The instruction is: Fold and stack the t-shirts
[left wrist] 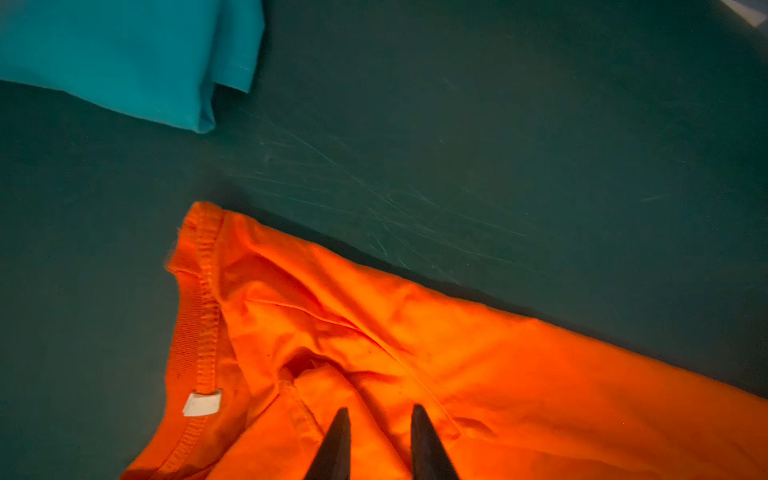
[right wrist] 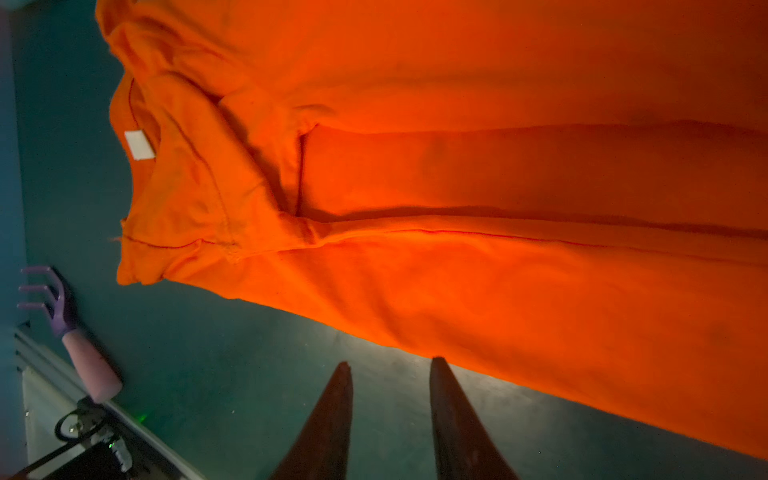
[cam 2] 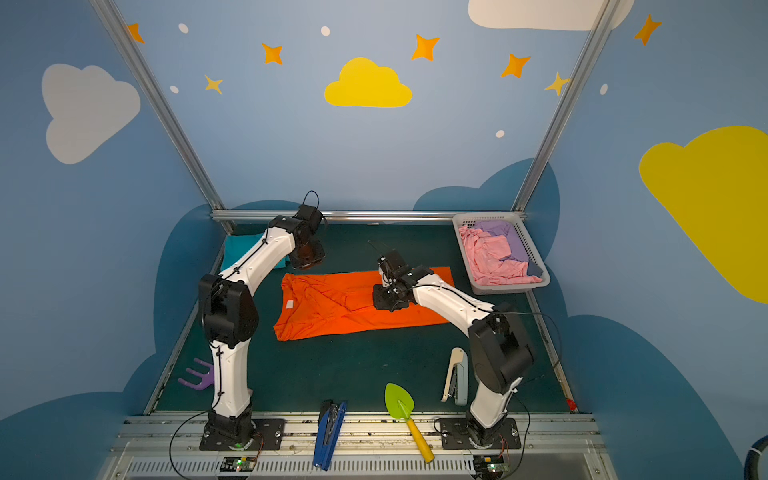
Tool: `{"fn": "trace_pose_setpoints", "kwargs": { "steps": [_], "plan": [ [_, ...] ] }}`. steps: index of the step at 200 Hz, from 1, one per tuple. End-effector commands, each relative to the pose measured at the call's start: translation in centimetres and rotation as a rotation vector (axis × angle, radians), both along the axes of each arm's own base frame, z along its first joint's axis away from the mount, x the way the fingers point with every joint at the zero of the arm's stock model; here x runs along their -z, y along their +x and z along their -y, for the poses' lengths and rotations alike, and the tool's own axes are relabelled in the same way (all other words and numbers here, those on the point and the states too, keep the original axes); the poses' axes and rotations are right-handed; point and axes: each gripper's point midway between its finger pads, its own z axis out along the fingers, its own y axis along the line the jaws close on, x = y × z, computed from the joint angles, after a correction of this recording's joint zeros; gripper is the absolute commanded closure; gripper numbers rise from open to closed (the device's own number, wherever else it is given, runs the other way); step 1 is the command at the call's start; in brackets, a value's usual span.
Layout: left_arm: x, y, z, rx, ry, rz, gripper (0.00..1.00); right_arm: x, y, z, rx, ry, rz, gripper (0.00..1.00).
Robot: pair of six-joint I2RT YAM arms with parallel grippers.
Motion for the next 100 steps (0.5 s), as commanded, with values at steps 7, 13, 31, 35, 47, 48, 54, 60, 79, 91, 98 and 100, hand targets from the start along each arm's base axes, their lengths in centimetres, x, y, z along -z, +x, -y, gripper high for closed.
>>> {"fn": "trace_pose_setpoints", "kwargs": {
  "steps": [7, 13, 31, 35, 47, 48, 54, 60, 79, 91, 98, 100],
  "plan": [
    [-2.2, -3.0, -3.1, -0.032, 0.105, -0.019, 0.75, 0.5, -1.1, -5.8, -0.185, 0.008, 0.040, 0.58],
    [-2.4, -3.8, -3.8, -0.046, 0.121, -0.020, 0.76, 0.9, -1.2, -6.8, -0.216, -0.014, 0.055, 0.56],
    [-2.4, -6.9, -6.3, -0.104, 0.151, -0.041, 0.80, 2.0, -1.4, -9.2, -0.306, -0.108, 0.119, 0.53],
    [-2.4, -7.6, -6.8, -0.121, 0.149, -0.044, 0.81, 2.1, -1.3, -9.8, -0.321, -0.122, 0.135, 0.53],
    [-1.8, -10.1, -8.4, -0.170, 0.133, -0.061, 0.83, 2.5, -1.7, -11.3, -0.375, -0.160, 0.168, 0.52],
    [-1.7, -10.3, -8.5, -0.174, 0.131, -0.061, 0.83, 2.6, -1.7, -11.4, -0.380, -0.162, 0.171, 0.52],
    [-1.4, -11.5, -9.1, -0.197, 0.117, -0.067, 0.84, 2.7, -1.9, -12.2, -0.404, -0.172, 0.187, 0.51],
    [-1.1, -12.6, -9.6, -0.215, 0.098, -0.069, 0.83, 2.8, -2.1, -12.8, -0.428, -0.179, 0.200, 0.50],
    [0.3, -15.9, -10.2, -0.252, 0.042, -0.087, 0.82, 3.5, -2.2, -14.3, -0.475, -0.213, 0.244, 0.46],
    [1.0, -17.2, -9.9, -0.251, -0.003, -0.089, 0.74, 4.0, -2.0, -14.9, -0.486, -0.239, 0.262, 0.44],
    [1.3, -17.8, -9.6, -0.248, -0.029, -0.089, 0.69, 4.4, -1.8, -15.0, -0.487, -0.258, 0.268, 0.44],
    [1.5, -18.0, -9.5, -0.249, -0.033, -0.091, 0.67, 4.5, -1.7, -15.1, -0.487, -0.262, 0.272, 0.44]
  ]
}}
